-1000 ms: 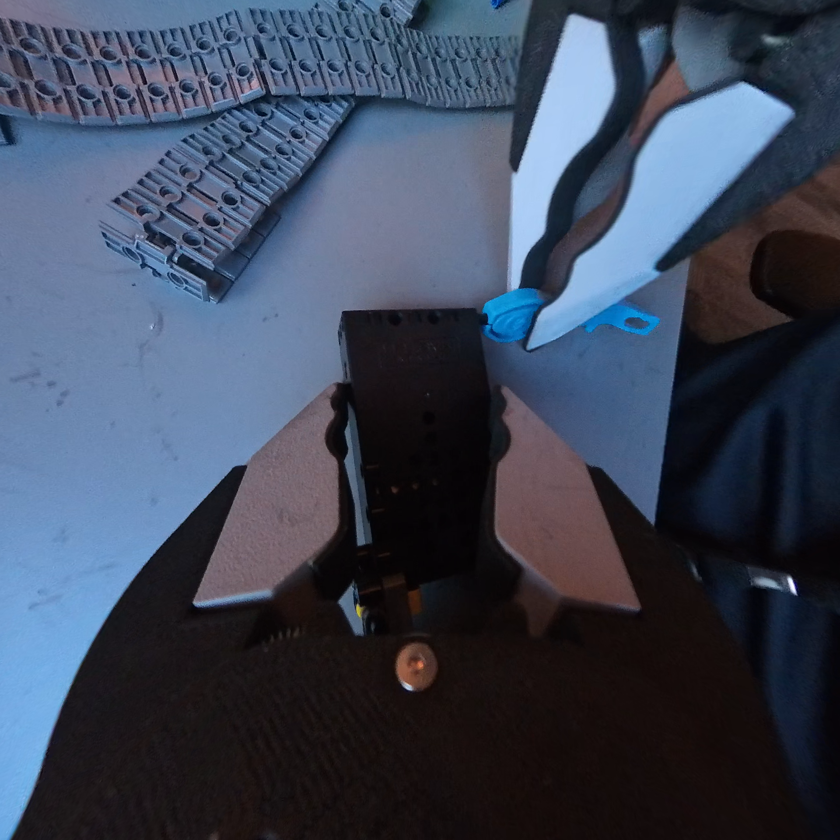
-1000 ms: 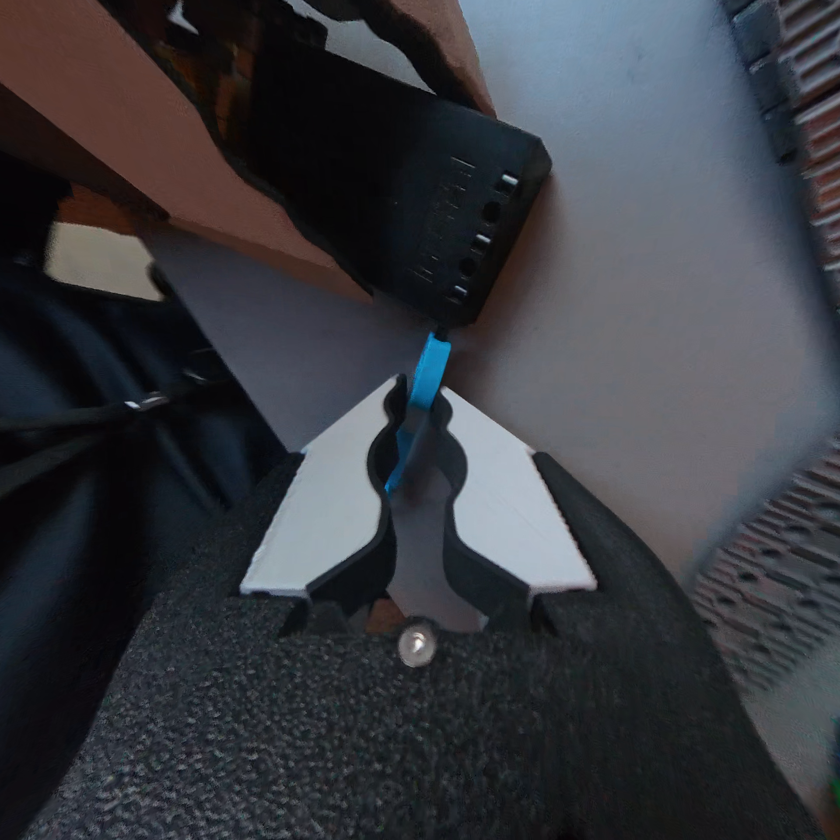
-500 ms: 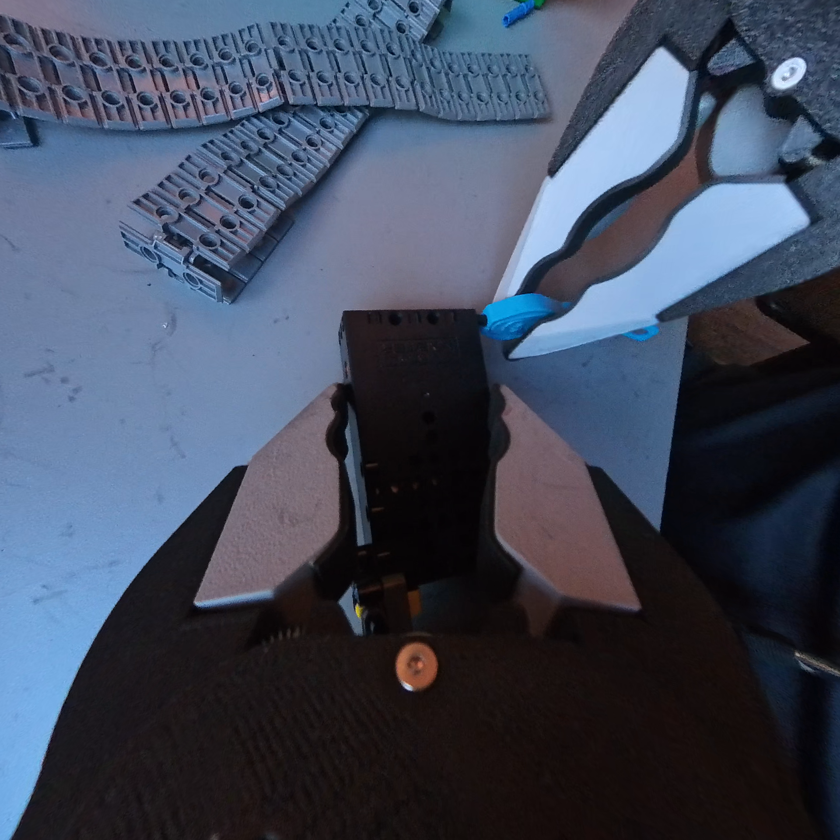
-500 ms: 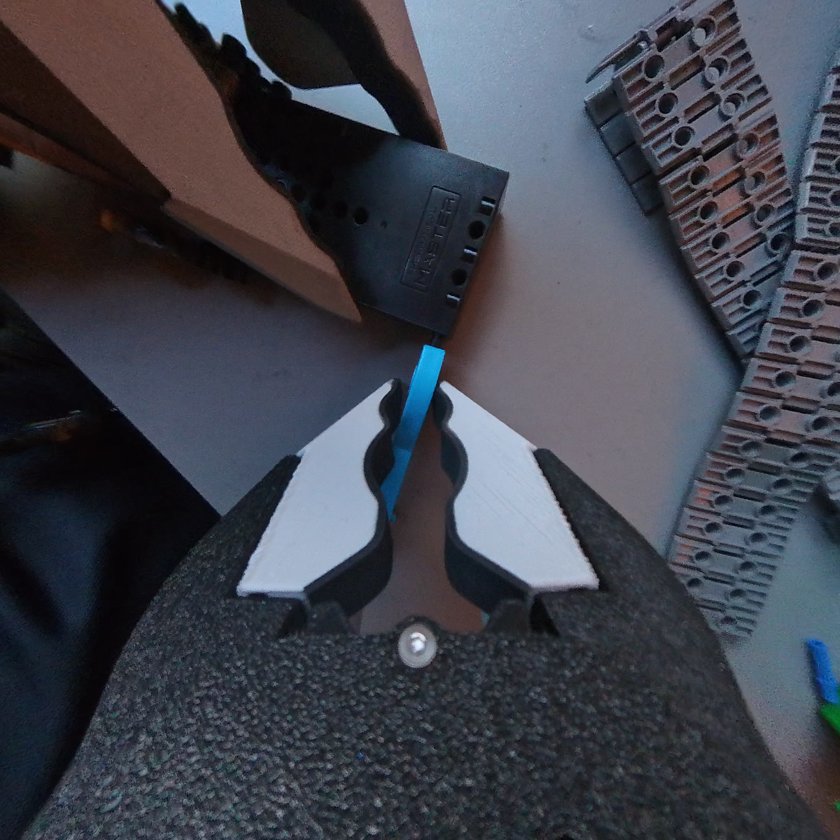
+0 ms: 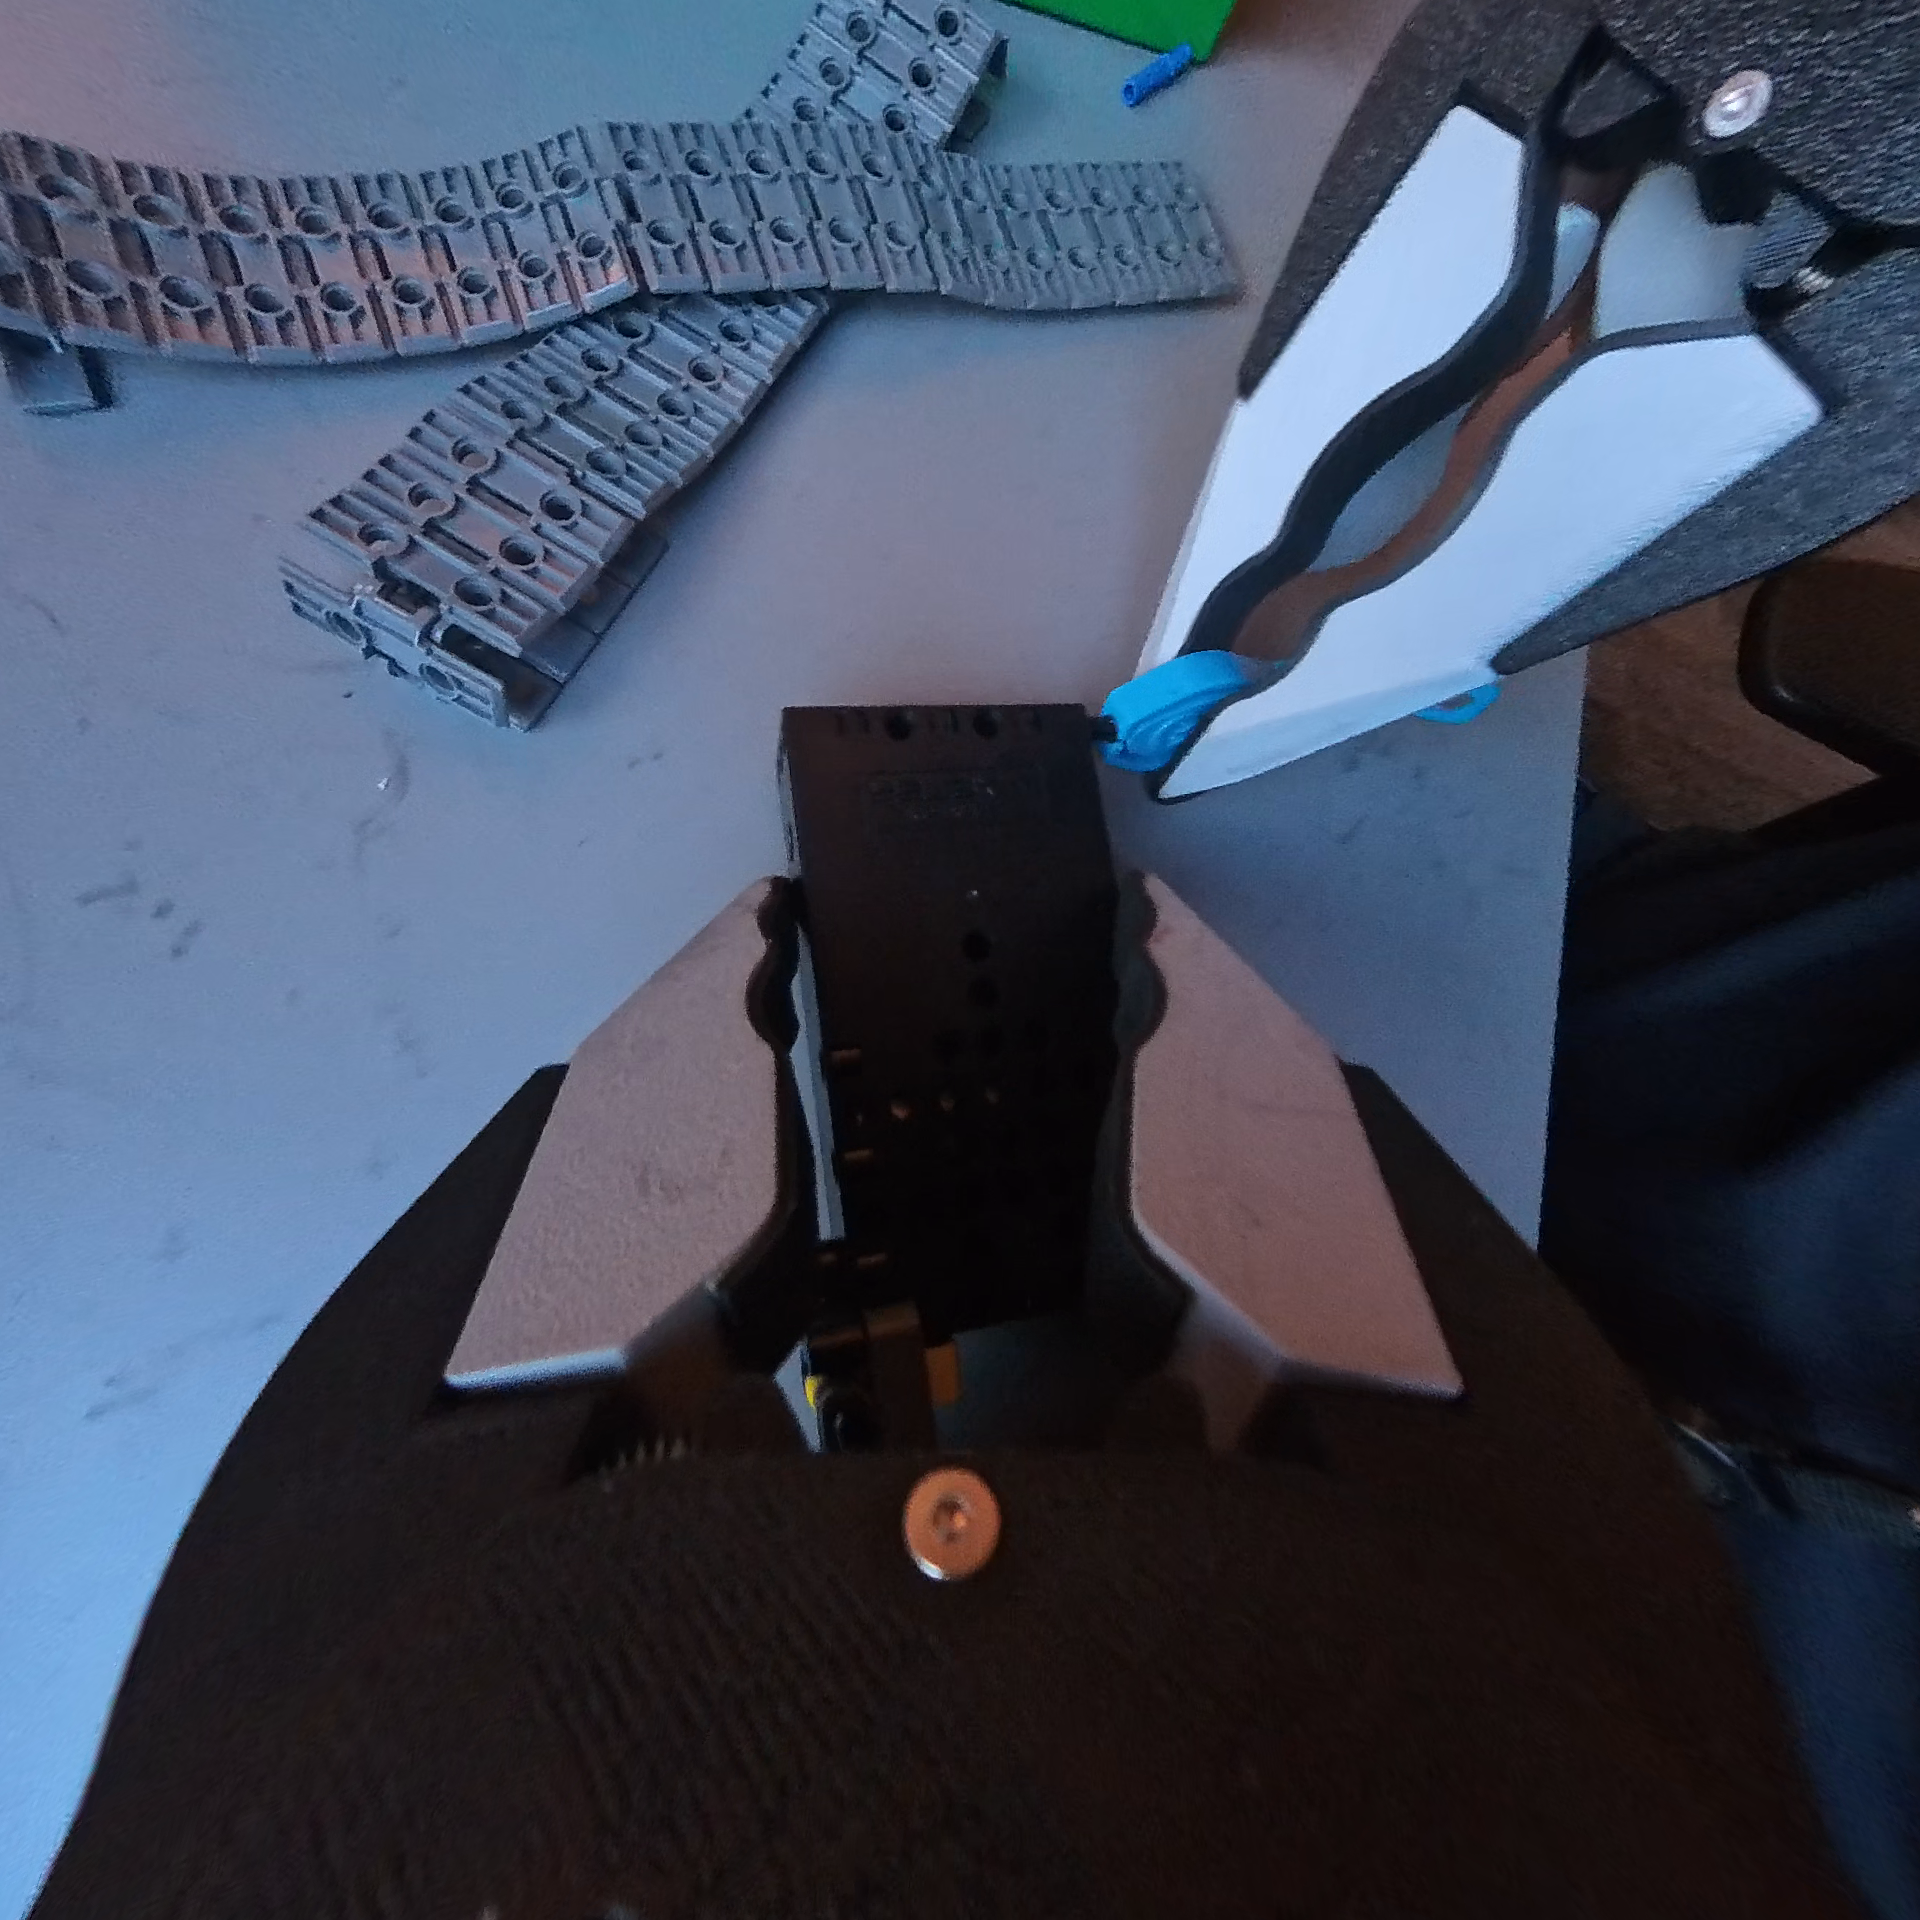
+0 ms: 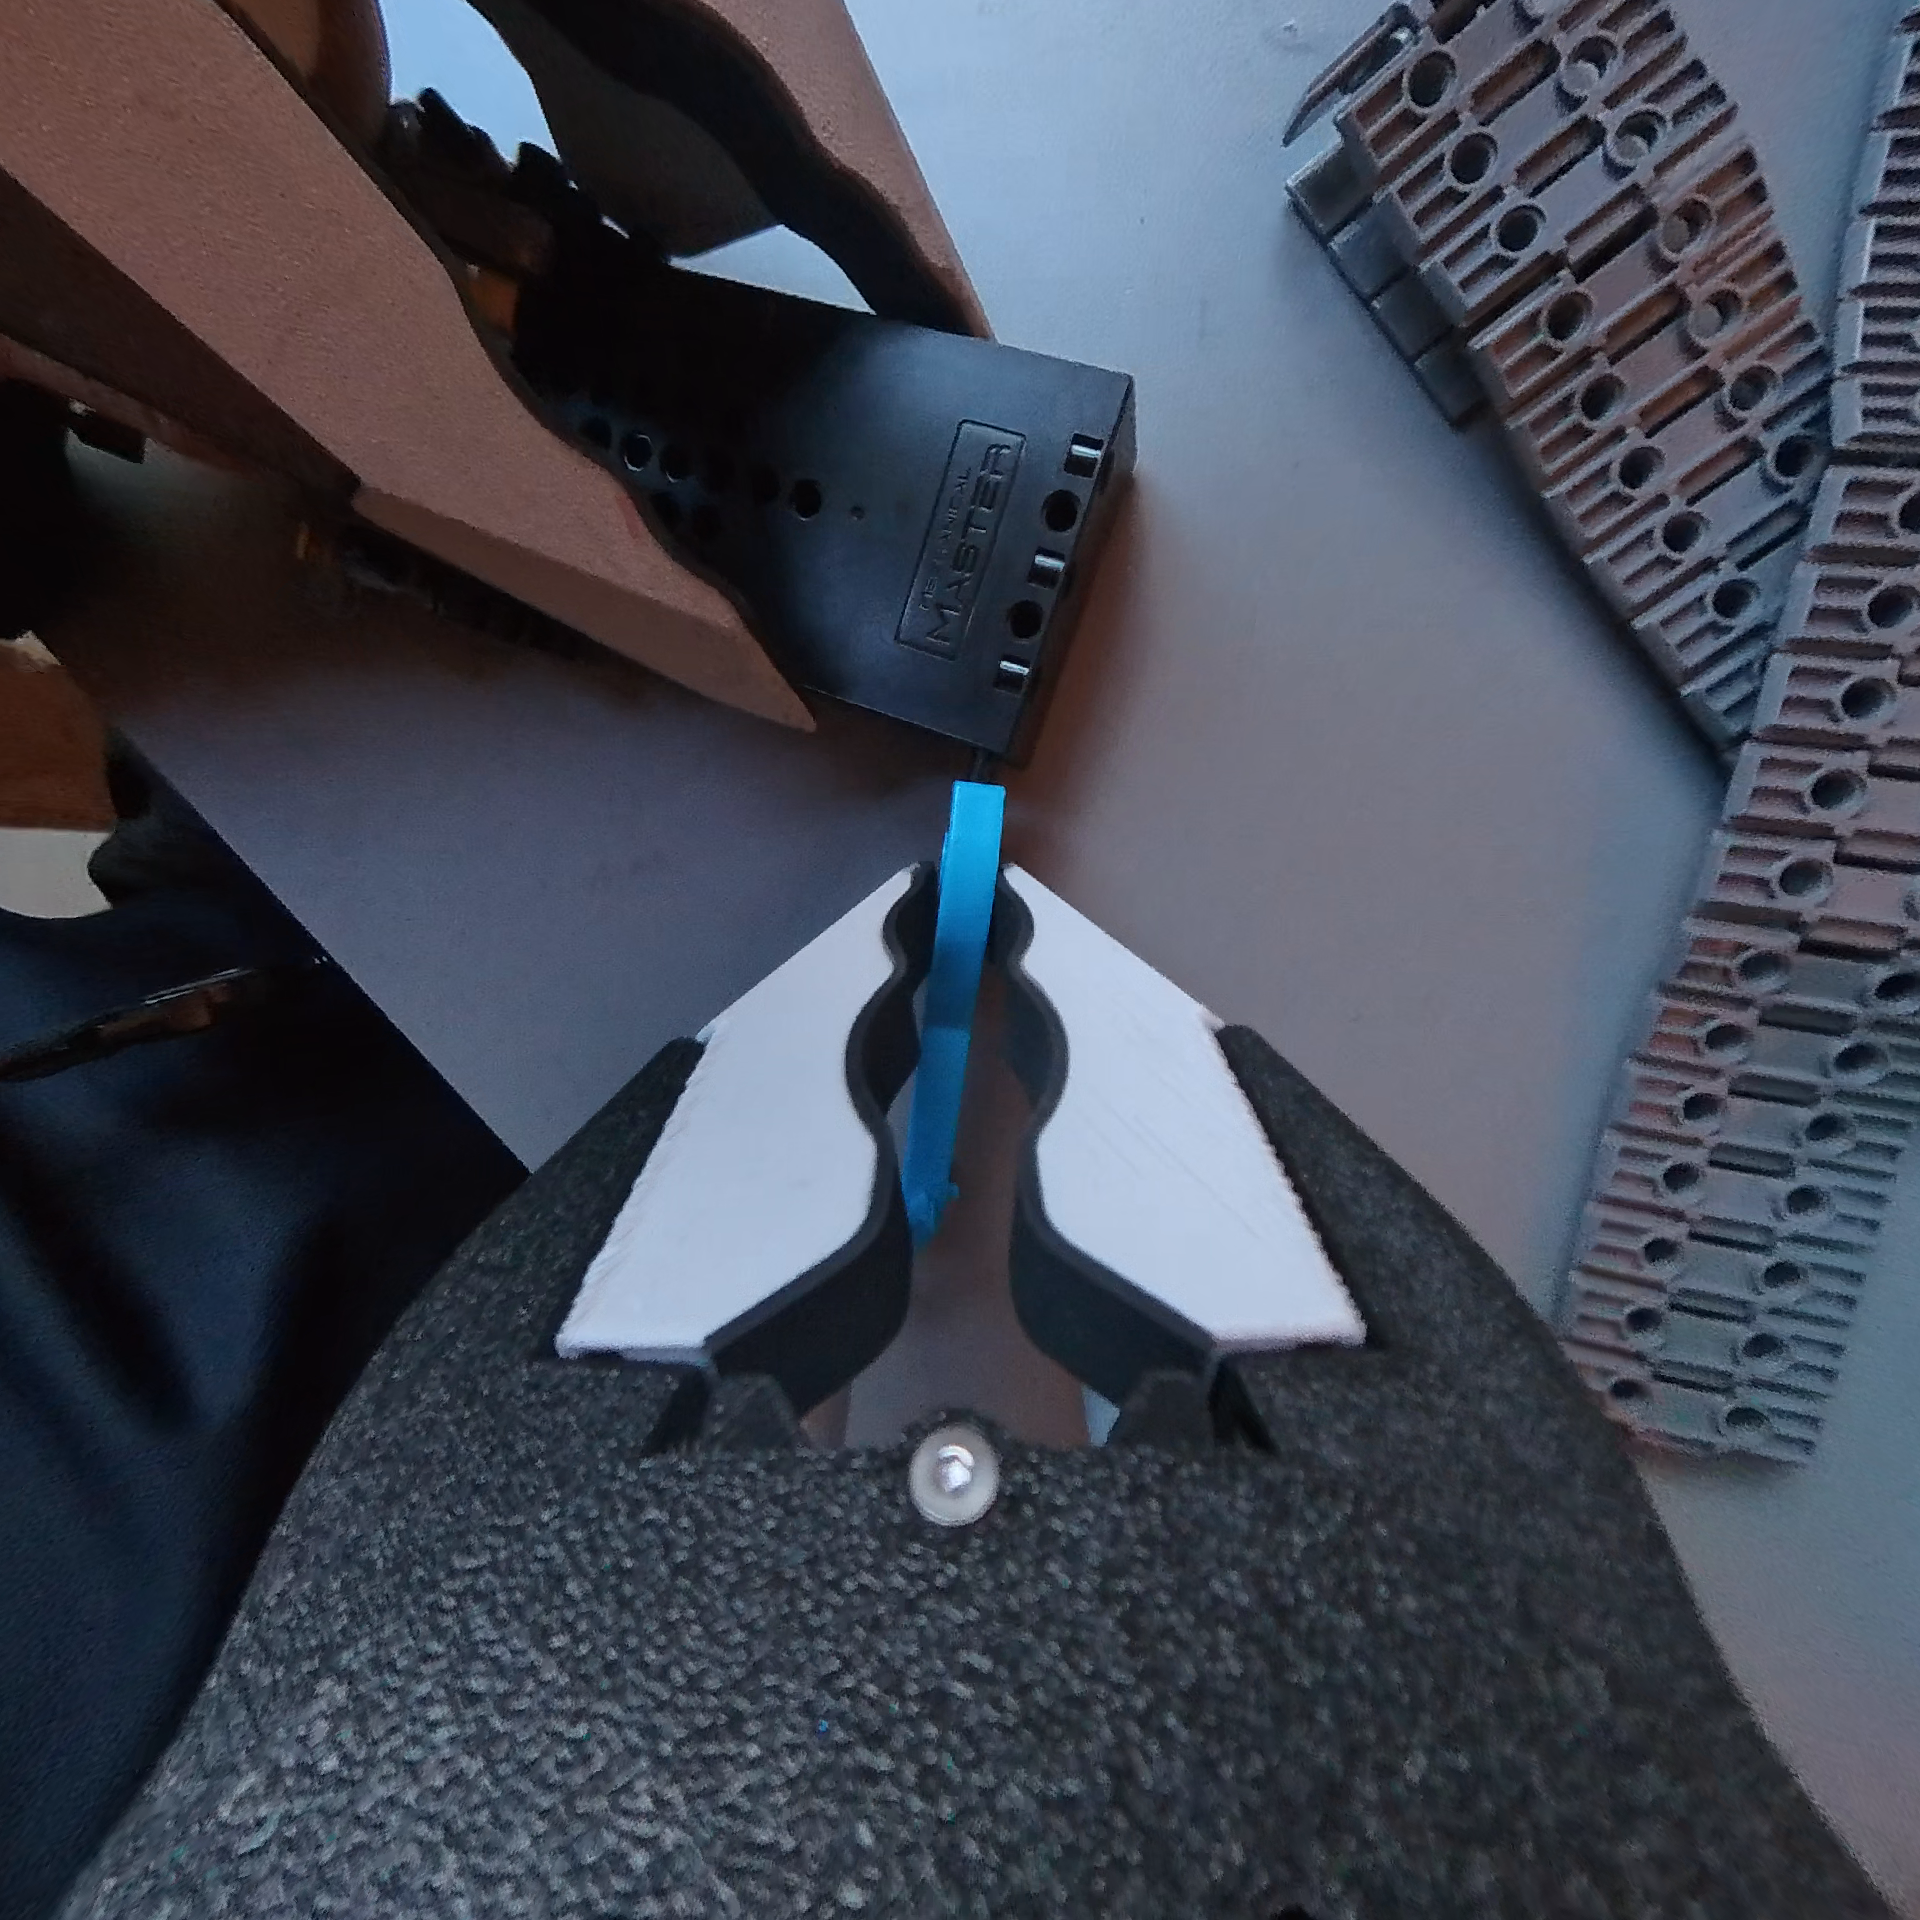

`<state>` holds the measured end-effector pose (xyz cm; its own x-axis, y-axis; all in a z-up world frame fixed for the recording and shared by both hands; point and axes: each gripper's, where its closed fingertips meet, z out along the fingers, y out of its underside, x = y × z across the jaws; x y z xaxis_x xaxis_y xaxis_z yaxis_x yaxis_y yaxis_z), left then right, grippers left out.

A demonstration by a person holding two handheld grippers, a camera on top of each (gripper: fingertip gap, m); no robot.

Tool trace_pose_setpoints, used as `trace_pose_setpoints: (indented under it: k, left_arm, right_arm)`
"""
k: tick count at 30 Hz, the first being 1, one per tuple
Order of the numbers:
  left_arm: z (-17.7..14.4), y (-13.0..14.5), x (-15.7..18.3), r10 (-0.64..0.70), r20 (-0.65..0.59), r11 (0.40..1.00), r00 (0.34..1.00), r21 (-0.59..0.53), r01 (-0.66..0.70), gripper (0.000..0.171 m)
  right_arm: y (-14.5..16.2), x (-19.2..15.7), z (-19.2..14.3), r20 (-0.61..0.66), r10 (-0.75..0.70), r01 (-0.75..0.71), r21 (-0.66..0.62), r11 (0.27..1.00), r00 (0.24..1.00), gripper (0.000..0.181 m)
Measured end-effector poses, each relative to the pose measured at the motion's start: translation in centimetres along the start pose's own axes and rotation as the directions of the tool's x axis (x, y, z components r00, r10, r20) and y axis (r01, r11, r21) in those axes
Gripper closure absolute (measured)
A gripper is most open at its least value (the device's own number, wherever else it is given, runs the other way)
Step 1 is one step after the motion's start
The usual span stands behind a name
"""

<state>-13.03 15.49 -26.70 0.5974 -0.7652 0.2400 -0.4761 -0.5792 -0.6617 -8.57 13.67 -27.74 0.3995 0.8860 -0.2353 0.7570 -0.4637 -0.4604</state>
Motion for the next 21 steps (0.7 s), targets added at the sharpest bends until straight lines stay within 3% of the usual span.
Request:
trace_pose_setpoints:
  k: [3,9,14,17,19,21]
  left_arm:
    - [-1.0,0.1,-2.4,-0.055,0.076,0.998,0.996,0.022,0.054,0.111]
    - [-0.6,0.2,-1.0,-0.025,0.023,1.0,0.999,0.008,0.025,0.111]
    - [-0.6,0.3,-1.0,-0.03,0.013,1.0,0.999,0.006,0.03,0.111]
    - [-0.6,0.3,-1.0,-0.027,0.014,1.0,1.0,0.006,0.027,0.111]
    - [-0.6,0.2,-1.0,-0.024,0.014,1.0,1.0,0.005,0.024,0.111]
    - [-0.6,0.2,-1.0,-0.022,0.008,1.0,1.0,0.003,0.022,0.111]
  right_arm:
    - [1.2,-0.1,-0.6,0.003,0.02,-0.02,0.01,1.0,1.0,0.177]
    - [1.3,0.5,-1.1,0.016,0.072,-0.073,0.06,0.996,0.997,0.177]
    - [-0.7,-1.2,-0.4,0.219,0.156,-0.178,0.085,0.98,0.963,0.177]
    - [-0.3,-0.5,0.0,0.261,0.191,-0.21,0.05,0.976,0.946,0.176]
    - [-0.5,0.4,-0.4,0.227,0.175,-0.191,0.054,0.98,0.958,0.17]
    - [-0.8,1.8,-0.8,0.112,0.104,-0.111,0.058,0.992,0.988,0.156]
